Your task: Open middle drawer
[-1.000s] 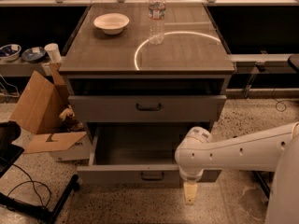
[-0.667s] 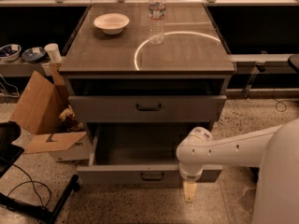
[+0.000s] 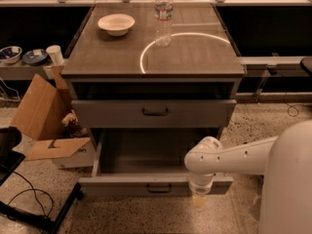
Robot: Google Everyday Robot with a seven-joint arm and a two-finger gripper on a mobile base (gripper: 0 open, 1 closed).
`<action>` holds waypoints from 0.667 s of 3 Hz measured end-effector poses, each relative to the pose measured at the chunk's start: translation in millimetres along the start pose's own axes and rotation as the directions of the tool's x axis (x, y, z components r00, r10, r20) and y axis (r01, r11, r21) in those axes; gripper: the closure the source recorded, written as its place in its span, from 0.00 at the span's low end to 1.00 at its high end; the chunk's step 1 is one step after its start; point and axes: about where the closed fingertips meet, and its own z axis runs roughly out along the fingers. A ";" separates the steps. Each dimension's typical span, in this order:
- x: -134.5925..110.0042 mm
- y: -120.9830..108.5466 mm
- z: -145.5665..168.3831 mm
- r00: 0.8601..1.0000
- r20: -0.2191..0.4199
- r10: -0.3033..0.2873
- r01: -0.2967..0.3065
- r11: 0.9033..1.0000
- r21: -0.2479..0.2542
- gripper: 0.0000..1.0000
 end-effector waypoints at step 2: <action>12.7 18.2 -9.0 0.999 -0.037 0.028 -0.029 0.999 -0.020 0.92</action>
Offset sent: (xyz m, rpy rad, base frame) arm -0.1928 -0.0860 0.1127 -0.3541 0.2416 -0.2642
